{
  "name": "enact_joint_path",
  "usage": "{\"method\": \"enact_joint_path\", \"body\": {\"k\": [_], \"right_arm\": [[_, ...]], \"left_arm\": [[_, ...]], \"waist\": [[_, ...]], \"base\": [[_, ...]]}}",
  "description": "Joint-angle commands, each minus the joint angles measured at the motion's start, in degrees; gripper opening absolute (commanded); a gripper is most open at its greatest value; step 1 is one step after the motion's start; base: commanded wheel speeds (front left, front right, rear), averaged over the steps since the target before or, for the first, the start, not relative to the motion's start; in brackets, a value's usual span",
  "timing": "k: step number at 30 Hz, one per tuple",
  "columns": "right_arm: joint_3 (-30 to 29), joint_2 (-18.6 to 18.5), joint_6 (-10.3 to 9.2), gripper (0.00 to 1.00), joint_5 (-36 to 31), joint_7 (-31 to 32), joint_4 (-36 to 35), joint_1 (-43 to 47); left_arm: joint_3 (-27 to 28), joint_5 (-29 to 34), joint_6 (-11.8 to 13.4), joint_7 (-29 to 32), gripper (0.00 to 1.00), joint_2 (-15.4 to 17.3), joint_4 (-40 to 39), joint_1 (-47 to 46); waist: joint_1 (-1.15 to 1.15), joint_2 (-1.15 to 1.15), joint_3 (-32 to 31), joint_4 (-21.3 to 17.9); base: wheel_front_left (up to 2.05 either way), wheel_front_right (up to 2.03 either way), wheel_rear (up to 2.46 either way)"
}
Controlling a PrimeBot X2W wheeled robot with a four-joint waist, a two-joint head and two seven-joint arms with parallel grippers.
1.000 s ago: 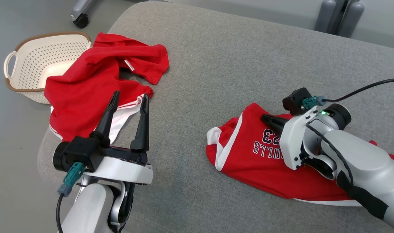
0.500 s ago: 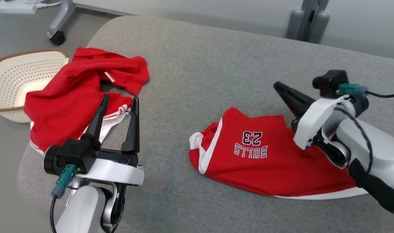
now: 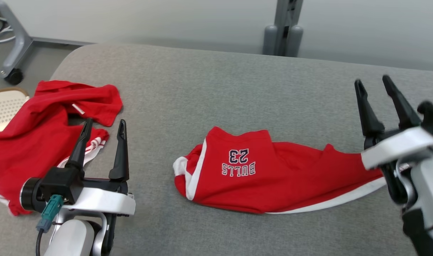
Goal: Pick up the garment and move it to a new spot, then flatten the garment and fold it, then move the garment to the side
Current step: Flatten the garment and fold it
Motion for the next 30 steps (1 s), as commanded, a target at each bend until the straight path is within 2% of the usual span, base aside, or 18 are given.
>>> {"method": "enact_joint_path", "body": {"k": [1,5,9,21,30], "right_arm": [[-3.0,1.6,0.03,1.00,-3.2,-0.1,-2.6,4.3],[-9.4,5.6,0.03,1.00,-9.9,0.1,-8.6,12.7],[-12.5,8.6,0.02,1.00,-13.8,2.8,-15.0,19.1],[-17.4,13.1,0.03,1.00,-17.5,10.6,-28.5,31.3],[-18.8,14.2,0.03,1.00,-18.5,13.6,-33.4,34.4]], "left_arm": [[0.2,0.4,0.4,0.5,1.00,0.7,-0.6,0.8],[0.4,0.8,1.2,1.5,1.00,1.8,-2.2,2.3],[0.5,1.0,1.8,2.8,1.00,2.7,-3.9,3.9],[0.3,0.6,2.8,4.8,1.00,3.9,-6.5,7.4],[-0.2,0.4,3.6,5.9,1.00,4.1,-7.3,8.8]], "waist": [[0.00,0.00,-1.1,-1.8],[0.00,0.00,-2.1,-3.8],[0.00,0.00,-2.7,-5.5],[0.00,0.00,-4.4,-7.0],[0.00,0.00,-4.9,-7.2]], "base": [[0.00,0.00,0.00],[0.00,0.00,0.00],[0.00,0.00,0.00],[0.00,0.00,0.00],[0.00,0.00,0.00]]}}
